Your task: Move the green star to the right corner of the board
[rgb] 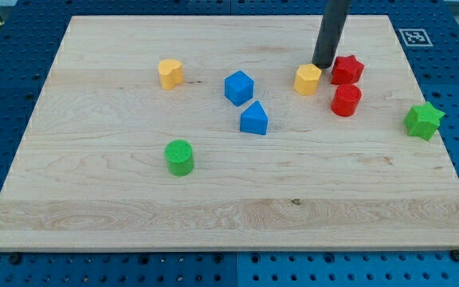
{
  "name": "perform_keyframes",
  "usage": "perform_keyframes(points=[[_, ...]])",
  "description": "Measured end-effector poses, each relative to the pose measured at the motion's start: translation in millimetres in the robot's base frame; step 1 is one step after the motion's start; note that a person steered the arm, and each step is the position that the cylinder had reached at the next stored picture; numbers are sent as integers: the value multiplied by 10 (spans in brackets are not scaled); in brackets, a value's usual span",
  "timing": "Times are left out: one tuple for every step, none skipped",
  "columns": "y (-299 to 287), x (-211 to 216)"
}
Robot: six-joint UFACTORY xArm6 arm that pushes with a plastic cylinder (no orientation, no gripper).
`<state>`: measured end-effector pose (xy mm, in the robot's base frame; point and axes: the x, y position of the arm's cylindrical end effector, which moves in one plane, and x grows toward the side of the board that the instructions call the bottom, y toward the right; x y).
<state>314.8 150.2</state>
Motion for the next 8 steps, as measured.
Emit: perform_keyframes(points=[[-1,-135],[51,-305],[272,-343],[409,-474],[588,-474],[689,-367],[880,-108],[954,140]])
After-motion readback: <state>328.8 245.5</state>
